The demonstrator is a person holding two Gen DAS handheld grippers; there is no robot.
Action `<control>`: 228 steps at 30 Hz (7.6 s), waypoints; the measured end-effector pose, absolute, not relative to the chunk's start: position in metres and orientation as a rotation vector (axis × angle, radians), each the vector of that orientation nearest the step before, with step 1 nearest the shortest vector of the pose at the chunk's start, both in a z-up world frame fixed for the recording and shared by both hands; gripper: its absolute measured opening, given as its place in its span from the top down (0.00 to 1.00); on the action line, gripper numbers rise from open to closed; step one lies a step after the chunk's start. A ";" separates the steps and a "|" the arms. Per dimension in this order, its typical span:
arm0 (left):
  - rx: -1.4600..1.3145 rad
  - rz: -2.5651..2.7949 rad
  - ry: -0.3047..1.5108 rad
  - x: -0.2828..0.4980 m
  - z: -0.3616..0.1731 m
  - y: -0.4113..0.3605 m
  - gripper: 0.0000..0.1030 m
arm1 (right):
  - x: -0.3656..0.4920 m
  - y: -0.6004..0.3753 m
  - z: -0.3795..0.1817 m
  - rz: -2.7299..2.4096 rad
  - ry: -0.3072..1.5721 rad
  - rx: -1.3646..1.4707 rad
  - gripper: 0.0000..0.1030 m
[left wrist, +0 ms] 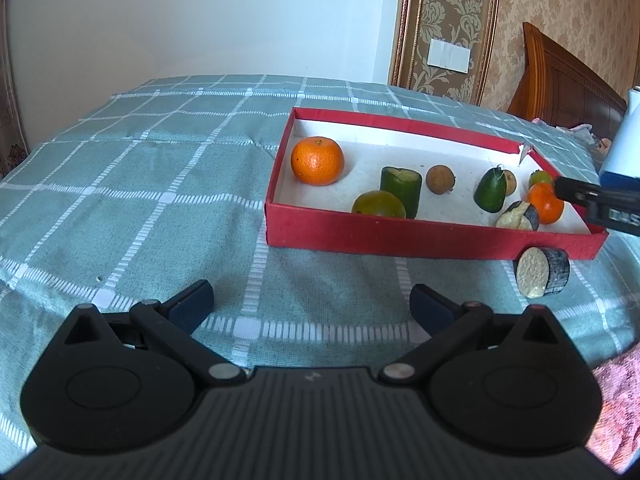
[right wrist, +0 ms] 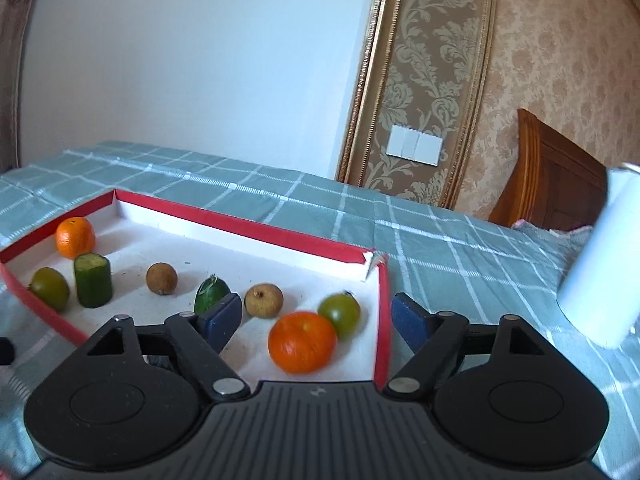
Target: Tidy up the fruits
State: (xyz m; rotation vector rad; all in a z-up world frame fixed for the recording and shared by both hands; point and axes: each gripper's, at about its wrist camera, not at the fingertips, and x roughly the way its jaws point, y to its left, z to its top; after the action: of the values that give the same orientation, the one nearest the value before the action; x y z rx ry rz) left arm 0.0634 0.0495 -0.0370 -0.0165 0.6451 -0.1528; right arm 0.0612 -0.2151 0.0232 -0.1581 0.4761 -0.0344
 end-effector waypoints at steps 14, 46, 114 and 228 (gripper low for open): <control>0.034 -0.115 0.627 0.053 -0.035 0.038 0.00 | 0.027 -0.248 0.022 -0.070 0.465 0.003 0.16; 0.189 -0.336 0.536 0.036 -0.027 -0.099 0.12 | 0.026 -0.289 0.026 -0.252 0.447 0.175 0.15; 0.060 -0.213 0.533 0.148 0.012 -0.012 0.74 | 0.032 -0.272 0.017 -0.216 0.527 0.096 0.14; 0.075 -0.087 0.431 -0.051 0.027 -0.014 0.00 | -0.034 -0.191 0.021 -0.058 0.574 0.067 0.09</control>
State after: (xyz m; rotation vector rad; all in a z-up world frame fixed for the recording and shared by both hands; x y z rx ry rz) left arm -0.0515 -0.0145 0.0266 0.0752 0.4307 -0.0873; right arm -0.0337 -0.1911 0.0209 0.0667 0.5738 -0.0575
